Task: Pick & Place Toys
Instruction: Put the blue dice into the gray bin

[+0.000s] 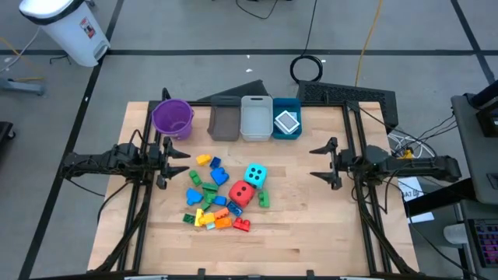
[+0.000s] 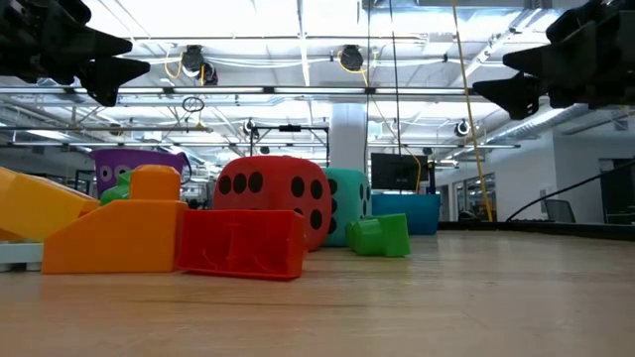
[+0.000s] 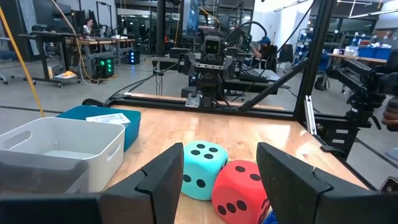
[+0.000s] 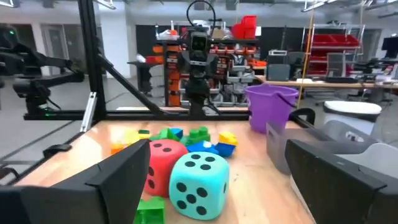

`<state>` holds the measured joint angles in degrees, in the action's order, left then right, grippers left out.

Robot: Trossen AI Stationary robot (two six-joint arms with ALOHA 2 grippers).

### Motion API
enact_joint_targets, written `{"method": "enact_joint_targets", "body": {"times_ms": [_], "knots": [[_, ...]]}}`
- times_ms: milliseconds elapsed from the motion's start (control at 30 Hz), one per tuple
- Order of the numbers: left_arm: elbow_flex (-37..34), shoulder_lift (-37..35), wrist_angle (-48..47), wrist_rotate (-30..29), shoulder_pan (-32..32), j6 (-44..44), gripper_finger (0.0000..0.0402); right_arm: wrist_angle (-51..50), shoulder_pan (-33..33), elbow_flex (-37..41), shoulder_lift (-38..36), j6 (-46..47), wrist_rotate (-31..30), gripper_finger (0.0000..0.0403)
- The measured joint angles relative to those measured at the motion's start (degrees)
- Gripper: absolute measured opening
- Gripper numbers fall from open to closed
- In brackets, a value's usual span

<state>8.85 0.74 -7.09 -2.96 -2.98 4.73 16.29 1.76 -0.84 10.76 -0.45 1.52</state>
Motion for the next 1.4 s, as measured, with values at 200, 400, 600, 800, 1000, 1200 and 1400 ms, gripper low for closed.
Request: {"method": "enact_joint_targets", "body": {"times_ms": [200, 400, 600, 800, 1000, 1200, 1400], "knots": [[0.01, -0.01, 0.0, 0.0, 0.0, 0.0, 0.0209, -5.72, 0.02, 0.0, 0.0, -1.87, -2.22, 0.0346], [0.01, -0.01, -0.01, 0.0, 0.0, 0.0, 0.0209, -8.88, 0.02, 0.04, 0.0, -1.79, -4.6, 0.0346], [0.0, 0.0, 0.0, 0.0, 0.01, 0.0, 0.0209, -12.03, 0.02, 0.04, 0.04, -1.79, -4.5, 0.0346], [0.01, 0.01, 0.02, 0.0, 0.01, 0.0, 0.0209, -12.65, 0.02, 0.04, 0.04, -1.79, -4.48, 0.0346], [0.0, 0.01, 0.02, 0.0, 0.01, 0.0, 0.0209, -12.63, 0.02, 0.04, 0.02, -1.7, -4.47, 0.0346], [0.01, 0.0, 0.0, 0.0, 0.0, 0.0, 0.0209, -7.77, 0.02, 0.04, 0.0, 2.67, -4.46, 0.0346], [0.01, 0.01, 0.0, 0.0, 0.01, 0.0, 0.0209, -7.1, 0.02, 0.04, 0.0, 2.64, -4.47, 0.0346]]}}
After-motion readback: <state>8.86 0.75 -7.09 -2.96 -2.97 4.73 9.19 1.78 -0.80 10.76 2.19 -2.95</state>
